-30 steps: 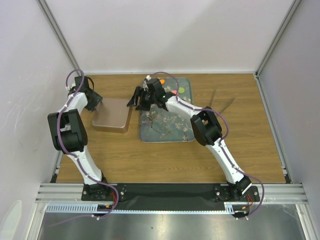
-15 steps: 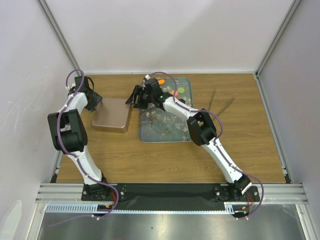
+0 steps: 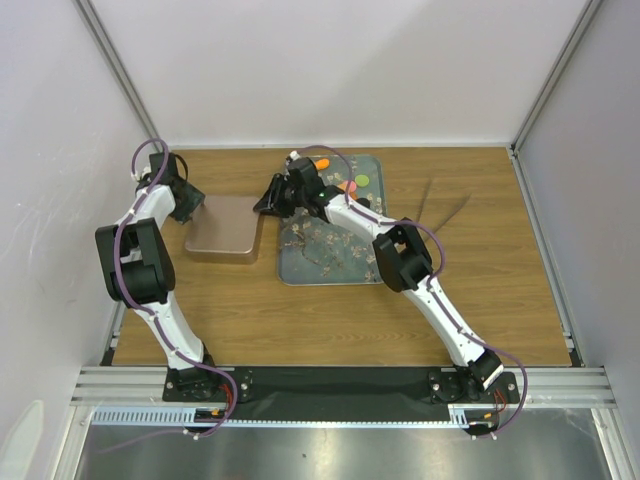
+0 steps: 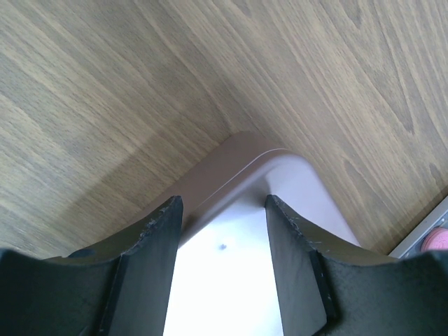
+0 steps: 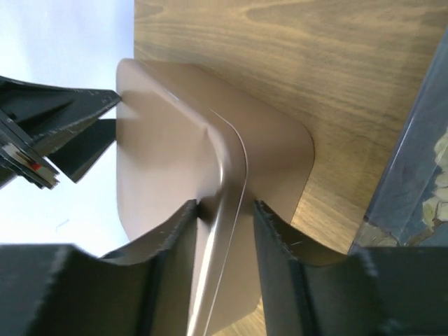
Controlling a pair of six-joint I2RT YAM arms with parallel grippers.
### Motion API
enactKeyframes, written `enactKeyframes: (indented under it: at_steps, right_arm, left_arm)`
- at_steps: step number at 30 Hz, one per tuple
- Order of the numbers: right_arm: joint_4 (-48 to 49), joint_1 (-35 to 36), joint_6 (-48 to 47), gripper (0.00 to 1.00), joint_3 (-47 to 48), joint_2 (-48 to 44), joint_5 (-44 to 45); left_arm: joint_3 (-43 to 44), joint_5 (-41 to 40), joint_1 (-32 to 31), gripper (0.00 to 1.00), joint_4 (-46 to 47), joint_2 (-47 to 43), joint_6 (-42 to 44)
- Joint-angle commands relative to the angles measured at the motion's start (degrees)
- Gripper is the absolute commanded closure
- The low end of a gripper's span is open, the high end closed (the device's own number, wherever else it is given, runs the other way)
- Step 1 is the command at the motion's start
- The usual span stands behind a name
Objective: Pack the cookies
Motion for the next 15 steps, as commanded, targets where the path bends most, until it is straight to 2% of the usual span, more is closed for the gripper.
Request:
enactKeyframes:
  at_steps: [1, 3, 5, 11, 15]
  right_arm:
    - [-0.99, 0.34, 0.41, 0.64, 1.10, 0.85, 2.69]
    - [-1.34, 0.43, 0.50, 0.69, 1.01, 0.94, 2.60]
    - [-0.73, 0.43, 0.33, 0.69, 0.40, 0.68, 1.99]
    - [4.80, -0.19, -1.17, 0.58, -2.50, -3.19, 0.67]
    - [6.39, -1.33, -1.78, 0.49, -1.80, -5.03, -0.65]
  left_arm:
    - [-1.87, 0.83, -0.41, 0.43, -2.37, 1.16, 1.37]
    - [-2.31, 1.36, -0.32, 0.43, -2.10, 1.42, 1.11]
    - [-2.49, 1.63, -0.24, 0.43, -1.84, 1.25, 1.20]
    - [-0.38, 1.01, -0.15, 0.40, -2.54, -0.95, 2.77]
    - [4.00, 0.49, 0.12, 0.36, -3.95, -2.09, 3.74]
